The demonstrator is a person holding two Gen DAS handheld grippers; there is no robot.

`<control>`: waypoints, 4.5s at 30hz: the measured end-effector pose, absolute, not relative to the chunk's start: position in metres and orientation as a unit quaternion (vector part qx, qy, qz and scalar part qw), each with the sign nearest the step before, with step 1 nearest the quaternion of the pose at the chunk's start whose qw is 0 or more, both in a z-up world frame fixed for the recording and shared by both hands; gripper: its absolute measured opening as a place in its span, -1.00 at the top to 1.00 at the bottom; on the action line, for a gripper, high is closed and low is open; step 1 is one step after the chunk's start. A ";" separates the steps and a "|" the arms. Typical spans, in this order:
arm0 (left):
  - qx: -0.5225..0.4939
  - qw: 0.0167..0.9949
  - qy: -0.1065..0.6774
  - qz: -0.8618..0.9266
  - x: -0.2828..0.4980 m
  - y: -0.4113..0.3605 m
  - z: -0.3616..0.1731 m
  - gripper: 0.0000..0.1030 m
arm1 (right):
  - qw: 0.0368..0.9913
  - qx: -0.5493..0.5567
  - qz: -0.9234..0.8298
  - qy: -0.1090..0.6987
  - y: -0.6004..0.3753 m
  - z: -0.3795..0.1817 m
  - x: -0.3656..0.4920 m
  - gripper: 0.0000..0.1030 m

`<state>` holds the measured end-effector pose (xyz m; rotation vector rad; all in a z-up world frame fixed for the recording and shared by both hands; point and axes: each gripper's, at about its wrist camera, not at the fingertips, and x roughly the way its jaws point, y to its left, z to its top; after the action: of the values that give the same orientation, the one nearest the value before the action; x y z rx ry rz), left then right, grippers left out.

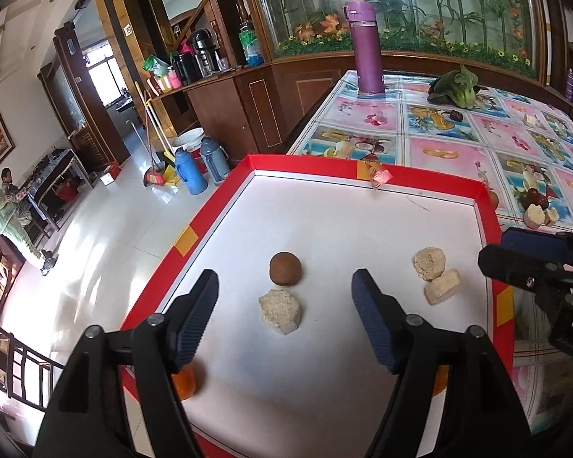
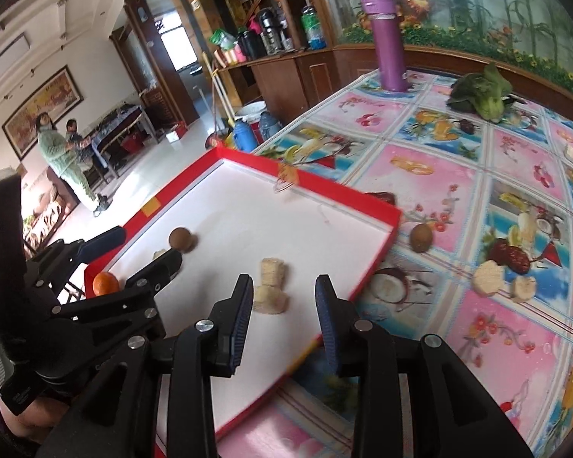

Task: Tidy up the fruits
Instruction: 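Carry the brown fruit and beige cube into the tray and release both, then return to the table and grasp a beige round piece with the left tool while the right grasps a cube, then carry both held beige pieces over the tray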

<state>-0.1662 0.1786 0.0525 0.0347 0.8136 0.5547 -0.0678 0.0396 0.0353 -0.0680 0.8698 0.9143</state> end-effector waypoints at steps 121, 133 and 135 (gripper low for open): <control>-0.086 0.887 0.406 0.204 -0.207 0.219 0.059 0.43 | 0.767 -0.059 0.482 0.419 0.122 0.044 -0.086 0.52; -0.085 0.874 0.444 0.181 -0.209 0.211 0.041 0.43 | 0.757 -0.097 0.466 0.447 0.139 0.025 -0.090 0.52; -0.090 0.870 0.452 0.176 -0.207 0.212 0.037 0.43 | 0.755 -0.107 0.465 0.449 0.143 0.023 -0.091 0.52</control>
<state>-0.2066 0.2124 0.0373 -0.1888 0.9453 0.3672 -0.0912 0.1426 0.0235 -0.2324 0.9801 1.0141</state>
